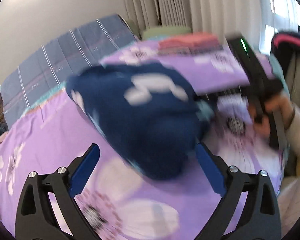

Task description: Fold small clothes

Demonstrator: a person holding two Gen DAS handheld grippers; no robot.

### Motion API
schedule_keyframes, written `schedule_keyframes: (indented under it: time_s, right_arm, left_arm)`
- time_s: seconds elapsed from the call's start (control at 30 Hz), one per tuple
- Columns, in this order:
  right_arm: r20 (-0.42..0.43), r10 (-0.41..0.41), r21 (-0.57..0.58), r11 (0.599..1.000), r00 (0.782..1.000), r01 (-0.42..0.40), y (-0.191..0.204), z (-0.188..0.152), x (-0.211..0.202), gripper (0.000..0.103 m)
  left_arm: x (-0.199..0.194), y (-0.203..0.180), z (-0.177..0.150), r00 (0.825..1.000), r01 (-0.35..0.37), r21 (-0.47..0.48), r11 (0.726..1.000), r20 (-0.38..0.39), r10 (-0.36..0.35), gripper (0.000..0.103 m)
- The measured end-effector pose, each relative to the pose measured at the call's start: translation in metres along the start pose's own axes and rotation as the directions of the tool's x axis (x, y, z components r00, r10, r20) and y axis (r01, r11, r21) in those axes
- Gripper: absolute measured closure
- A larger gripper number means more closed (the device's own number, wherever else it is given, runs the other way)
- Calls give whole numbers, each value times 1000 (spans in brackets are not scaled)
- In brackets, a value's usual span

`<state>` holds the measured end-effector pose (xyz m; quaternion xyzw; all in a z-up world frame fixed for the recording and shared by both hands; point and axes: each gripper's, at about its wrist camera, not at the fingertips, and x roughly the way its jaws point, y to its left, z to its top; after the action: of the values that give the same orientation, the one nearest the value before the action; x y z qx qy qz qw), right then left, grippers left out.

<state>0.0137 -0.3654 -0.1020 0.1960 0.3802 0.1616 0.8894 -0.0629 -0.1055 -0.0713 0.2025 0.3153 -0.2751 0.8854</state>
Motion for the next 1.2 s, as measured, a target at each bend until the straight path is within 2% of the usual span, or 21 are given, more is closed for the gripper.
schedule_keyframes:
  time_s: [0.07,0.17,0.23,0.33,0.43,0.47,0.57,0.67,0.8,0.97,1.0,1.03,1.07,1.13,1.17,1.2]
  right_arm:
    - [5,-17,-11,1000,1000,18,2,0,1,98]
    - [15,-54,-38,998,998,54,7,0,4,97]
    - [25,-79,-61,995,997,80,10,-1,5,97]
    - [48,-128,-101,986,991,132,17,-4,7,97]
    - [64,-180,-135,973,982,187,24,-8,9,97]
    - [67,-190,-144,970,979,198,25,-8,9,98]
    - [66,-166,-136,975,984,174,21,-9,10,99]
    - [65,-180,-145,971,981,188,22,-8,12,99]
    - [58,-169,-138,975,984,176,19,-7,12,99]
    - [64,-182,-152,970,981,190,20,-8,13,98]
    - [65,-186,-154,969,980,194,21,-8,13,98]
    - [65,-188,-156,968,980,196,22,-9,13,98]
    - [65,-190,-157,967,980,198,22,-8,14,98]
    - [65,-192,-158,967,979,200,22,-9,14,98]
    - [65,-193,-159,967,979,201,22,-9,14,97]
    - [63,-192,-161,966,979,200,23,-9,14,97]
  left_arm:
    - [14,-9,-6,999,-36,6,999,-11,36,6]
    - [31,-18,-4,985,-172,29,985,-7,173,6]
    - [43,-20,2,959,-285,33,958,13,284,6]
    - [49,-17,5,927,-374,18,927,18,374,6]
    - [49,-6,-7,871,-491,66,869,12,492,5]
    - [49,0,-12,869,-494,58,868,0,495,5]
    - [44,25,-29,897,-439,-41,898,-69,436,5]
    - [44,17,-27,878,-476,6,879,-54,476,5]
    - [42,22,-27,895,-444,-24,896,-66,442,5]
    - [45,17,-25,899,-434,-27,901,-71,431,5]
    - [45,16,-24,905,-423,-30,906,-73,420,6]
    - [43,17,-24,916,-398,-35,917,-76,395,7]
    - [39,17,-24,941,-333,-44,942,-80,328,13]
    - [25,18,-25,987,-143,-73,987,-81,137,36]
    - [15,22,-24,997,-51,-100,994,-67,44,41]
    - [1,28,-22,998,34,-134,990,-40,-40,52]
